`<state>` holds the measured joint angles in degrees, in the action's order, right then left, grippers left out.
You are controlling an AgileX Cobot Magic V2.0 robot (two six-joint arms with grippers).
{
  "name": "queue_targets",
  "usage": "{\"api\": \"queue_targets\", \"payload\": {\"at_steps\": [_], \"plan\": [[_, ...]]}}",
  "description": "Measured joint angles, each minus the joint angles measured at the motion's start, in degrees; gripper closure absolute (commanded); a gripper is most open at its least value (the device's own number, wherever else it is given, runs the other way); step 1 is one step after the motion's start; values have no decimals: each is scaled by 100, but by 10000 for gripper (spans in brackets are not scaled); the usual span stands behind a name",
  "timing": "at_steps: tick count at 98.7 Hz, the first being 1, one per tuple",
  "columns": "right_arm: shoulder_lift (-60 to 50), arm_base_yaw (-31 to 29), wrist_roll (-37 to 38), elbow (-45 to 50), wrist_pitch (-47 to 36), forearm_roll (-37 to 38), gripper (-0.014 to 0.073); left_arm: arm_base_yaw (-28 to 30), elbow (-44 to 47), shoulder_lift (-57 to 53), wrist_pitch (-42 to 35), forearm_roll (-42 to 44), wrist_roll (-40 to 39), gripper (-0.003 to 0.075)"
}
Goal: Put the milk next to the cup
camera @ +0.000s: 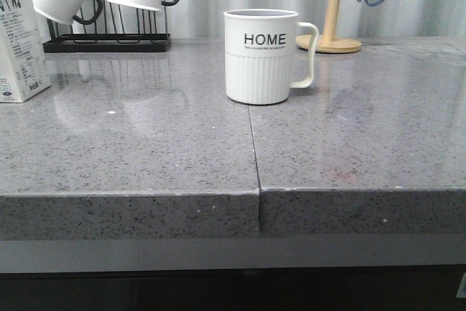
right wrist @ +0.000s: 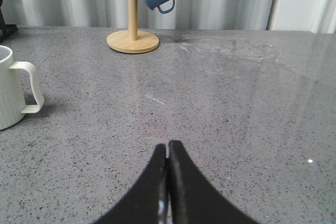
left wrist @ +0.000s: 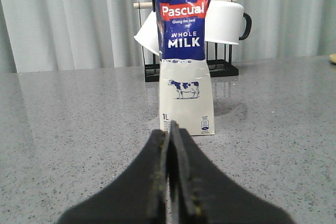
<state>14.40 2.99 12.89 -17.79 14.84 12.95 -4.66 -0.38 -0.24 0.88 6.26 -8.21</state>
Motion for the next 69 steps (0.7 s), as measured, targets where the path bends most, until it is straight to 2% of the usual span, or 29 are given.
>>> {"api": "queue_targets", "payload": {"at_steps": [53, 69], "plan": [[0, 0, 0, 0, 0, 0, 662, 0, 0, 0, 0, 0, 0, 741], [0, 0, 0, 0, 0, 0, 662, 0, 0, 0, -205, 0, 0, 741]]}}
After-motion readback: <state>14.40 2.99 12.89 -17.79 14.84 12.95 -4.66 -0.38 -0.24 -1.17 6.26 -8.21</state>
